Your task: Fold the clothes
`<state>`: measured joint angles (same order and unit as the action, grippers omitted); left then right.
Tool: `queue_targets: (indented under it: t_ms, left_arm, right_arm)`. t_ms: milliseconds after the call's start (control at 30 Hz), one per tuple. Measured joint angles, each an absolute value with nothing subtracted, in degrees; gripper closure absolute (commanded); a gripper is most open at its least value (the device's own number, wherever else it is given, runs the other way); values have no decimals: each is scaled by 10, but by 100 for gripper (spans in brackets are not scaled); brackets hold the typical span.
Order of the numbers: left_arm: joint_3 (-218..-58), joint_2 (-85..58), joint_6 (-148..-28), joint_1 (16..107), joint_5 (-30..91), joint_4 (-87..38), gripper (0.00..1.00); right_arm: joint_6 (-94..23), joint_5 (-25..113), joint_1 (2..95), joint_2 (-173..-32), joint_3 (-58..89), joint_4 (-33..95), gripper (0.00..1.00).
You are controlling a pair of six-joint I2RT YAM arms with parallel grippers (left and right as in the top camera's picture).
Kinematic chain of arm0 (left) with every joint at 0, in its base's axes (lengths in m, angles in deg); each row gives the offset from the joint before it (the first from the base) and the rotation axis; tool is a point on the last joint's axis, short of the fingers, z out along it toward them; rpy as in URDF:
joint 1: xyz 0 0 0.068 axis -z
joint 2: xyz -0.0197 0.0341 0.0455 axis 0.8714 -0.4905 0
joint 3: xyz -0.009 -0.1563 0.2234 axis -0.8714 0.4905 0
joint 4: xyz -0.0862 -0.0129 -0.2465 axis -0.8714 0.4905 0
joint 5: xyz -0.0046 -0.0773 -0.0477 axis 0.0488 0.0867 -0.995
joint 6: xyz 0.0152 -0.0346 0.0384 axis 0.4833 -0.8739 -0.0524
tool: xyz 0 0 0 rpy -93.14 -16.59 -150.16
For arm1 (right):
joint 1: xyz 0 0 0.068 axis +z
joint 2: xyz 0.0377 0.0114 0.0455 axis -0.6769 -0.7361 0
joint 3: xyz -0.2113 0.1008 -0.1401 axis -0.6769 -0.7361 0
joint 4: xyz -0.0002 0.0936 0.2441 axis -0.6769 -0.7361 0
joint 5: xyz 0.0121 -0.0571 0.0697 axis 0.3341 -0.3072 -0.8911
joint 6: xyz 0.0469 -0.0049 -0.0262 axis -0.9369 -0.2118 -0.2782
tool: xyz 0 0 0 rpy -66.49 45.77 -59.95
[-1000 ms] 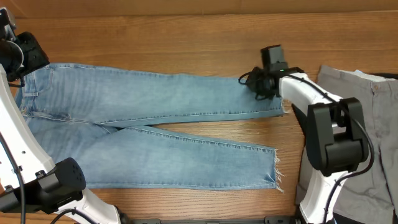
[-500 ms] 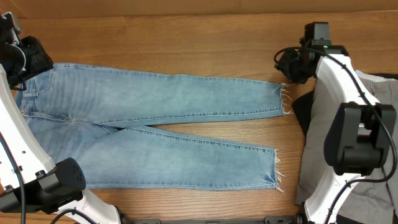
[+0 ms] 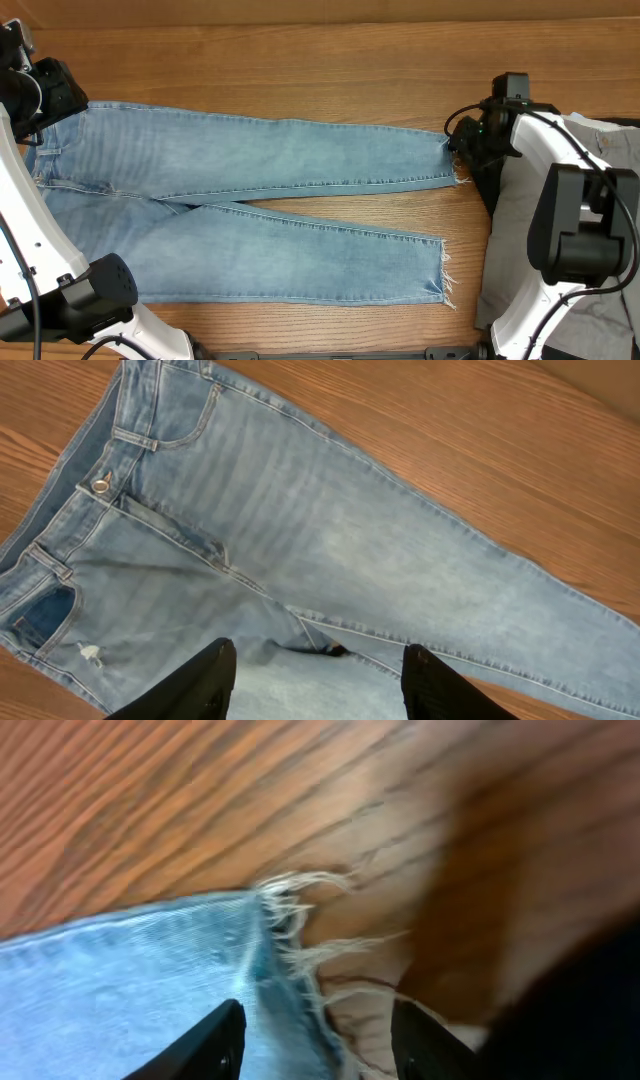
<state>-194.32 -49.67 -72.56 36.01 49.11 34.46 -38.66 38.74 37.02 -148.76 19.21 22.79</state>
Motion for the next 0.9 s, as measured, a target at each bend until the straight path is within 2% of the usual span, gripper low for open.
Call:
queue_targets:
  t_ms: [133,267,333,633,667,733,867,900]
  left_arm:
    - [-1943,-497,-726,360,489,346,43]
    - [-1943,-497,-725,360,489,349,39]
    - [-1943,-497,-725,360,489,352,38]
    - [-1943,-497,-725,360,489,355,36]
    - [-1943,-497,-725,360,489,355,36]
    - [-1943,-497,-725,360,489,355,36]
    - [-1943,-497,-725,360,490,354,35]
    - [-1943,-497,-725,360,492,354,36]
  right_arm:
    - [-363,345,371,-1484,172,266,55]
    - [-347,325,378,-1483,155,301,87]
    - [-353,334,382,-1483,148,317,95]
    - [-374,367,379,-1484,171,488,96]
    - [-375,368,377,-1484,189,496,94]
    - [-380,372,374,-1484,227,505,49]
    - [-379,381,369,-1483,289,479,29]
    - [-381,382,367,-1482,299,460,27]
